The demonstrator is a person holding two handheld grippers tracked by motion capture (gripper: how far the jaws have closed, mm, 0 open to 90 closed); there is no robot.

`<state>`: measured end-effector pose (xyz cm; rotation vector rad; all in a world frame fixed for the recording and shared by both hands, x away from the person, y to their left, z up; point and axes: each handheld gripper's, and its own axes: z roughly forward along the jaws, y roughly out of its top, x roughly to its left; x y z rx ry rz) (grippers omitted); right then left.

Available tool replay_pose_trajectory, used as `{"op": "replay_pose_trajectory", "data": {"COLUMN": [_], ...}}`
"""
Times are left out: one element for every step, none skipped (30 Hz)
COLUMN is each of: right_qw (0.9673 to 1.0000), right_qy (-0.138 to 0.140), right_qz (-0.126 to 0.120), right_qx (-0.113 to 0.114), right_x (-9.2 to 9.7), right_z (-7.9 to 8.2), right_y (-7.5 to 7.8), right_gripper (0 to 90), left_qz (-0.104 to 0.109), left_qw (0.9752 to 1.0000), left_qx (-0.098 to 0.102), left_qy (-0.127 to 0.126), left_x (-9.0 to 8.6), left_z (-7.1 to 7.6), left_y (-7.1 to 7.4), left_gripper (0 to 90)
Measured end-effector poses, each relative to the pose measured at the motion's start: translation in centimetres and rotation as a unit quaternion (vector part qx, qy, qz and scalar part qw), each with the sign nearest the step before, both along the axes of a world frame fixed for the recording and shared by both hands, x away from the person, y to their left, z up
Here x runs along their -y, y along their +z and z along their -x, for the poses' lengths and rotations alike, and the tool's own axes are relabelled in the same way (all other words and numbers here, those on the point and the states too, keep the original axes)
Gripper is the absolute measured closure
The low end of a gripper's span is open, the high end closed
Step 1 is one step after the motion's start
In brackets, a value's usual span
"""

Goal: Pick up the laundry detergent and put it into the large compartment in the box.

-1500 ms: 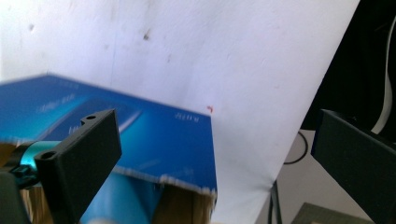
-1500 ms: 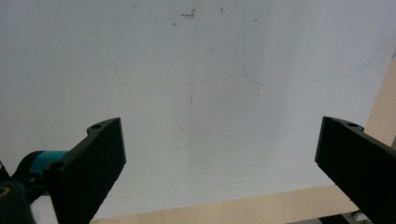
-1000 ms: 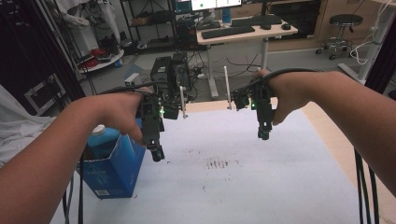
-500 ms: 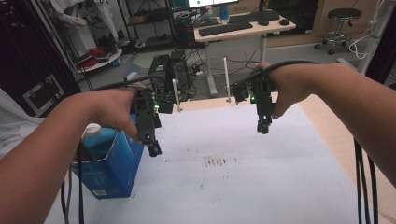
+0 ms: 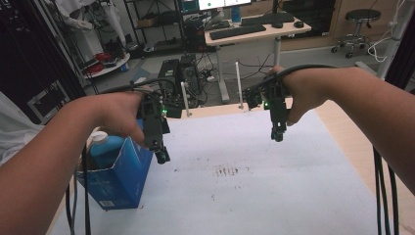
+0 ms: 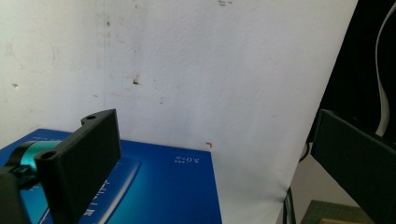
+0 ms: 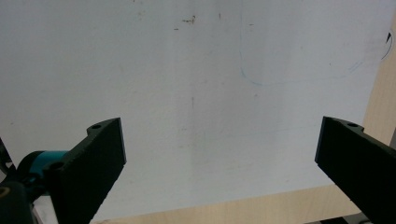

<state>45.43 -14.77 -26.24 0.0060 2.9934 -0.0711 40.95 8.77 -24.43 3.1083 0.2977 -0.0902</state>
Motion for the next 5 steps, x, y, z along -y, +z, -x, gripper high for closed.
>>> {"op": "replay_pose_trajectory", "data": {"right_qw": [1.0, 1.0, 1.0, 1.0, 1.0], "right_qy": [0.0, 0.001, 0.001, 0.0, -0.003], "right_qz": [0.0, 0.0, 0.0, 0.001, 0.001], "right_qx": [-0.001, -0.001, -0.001, -0.001, -0.001], "right_x": [0.01, 0.01, 0.01, 0.0, -0.01], "right_z": [0.03, 0.04, 0.04, 0.08, 0.14], "right_y": [-0.05, -0.07, -0.07, -0.07, -0.09], "right_gripper": [0.8, 0.8, 0.8, 0.8, 0.8], "left_qz": [0.002, -0.001, -0.002, -0.004, -0.003], "left_qw": [1.0, 1.0, 1.0, 1.0, 1.0], "left_qx": [0.0, 0.0, 0.0, 0.0, 0.001], "left_qy": [0.002, 0.001, 0.001, 0.0, 0.002], "left_x": [-0.01, 0.0, 0.01, 0.01, -0.01], "left_z": [0.03, 0.0, 0.0, -0.02, 0.02], "left_y": [-0.07, -0.09, -0.12, -0.13, -0.19], "left_gripper": [1.7, 1.7, 1.7, 1.6, 1.7]}}
